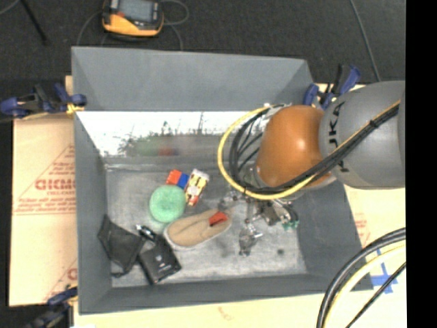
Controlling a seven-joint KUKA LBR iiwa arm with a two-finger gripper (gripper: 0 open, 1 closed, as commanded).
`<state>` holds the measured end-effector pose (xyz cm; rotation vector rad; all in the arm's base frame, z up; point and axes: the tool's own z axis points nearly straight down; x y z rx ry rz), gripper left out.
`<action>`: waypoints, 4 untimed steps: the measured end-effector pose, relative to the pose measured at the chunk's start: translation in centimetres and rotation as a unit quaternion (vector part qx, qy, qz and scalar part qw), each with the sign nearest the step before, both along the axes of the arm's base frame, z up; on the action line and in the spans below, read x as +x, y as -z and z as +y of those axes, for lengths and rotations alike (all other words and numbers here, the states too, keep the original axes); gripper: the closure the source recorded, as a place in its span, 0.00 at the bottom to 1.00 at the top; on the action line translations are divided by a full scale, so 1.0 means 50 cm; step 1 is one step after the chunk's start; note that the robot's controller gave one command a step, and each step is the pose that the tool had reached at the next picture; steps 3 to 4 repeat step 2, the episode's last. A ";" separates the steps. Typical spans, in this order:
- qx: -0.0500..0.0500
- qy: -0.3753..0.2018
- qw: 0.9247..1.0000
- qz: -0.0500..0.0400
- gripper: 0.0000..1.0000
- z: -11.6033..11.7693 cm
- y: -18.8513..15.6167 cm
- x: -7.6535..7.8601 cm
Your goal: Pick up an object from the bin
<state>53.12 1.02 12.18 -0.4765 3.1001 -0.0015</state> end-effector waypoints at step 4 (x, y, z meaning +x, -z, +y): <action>-0.002 -0.150 0.989 -0.010 1.00 0.160 0.091 0.036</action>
Offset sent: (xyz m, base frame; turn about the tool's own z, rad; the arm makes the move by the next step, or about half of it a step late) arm 0.0100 0.0825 -0.0518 -0.3087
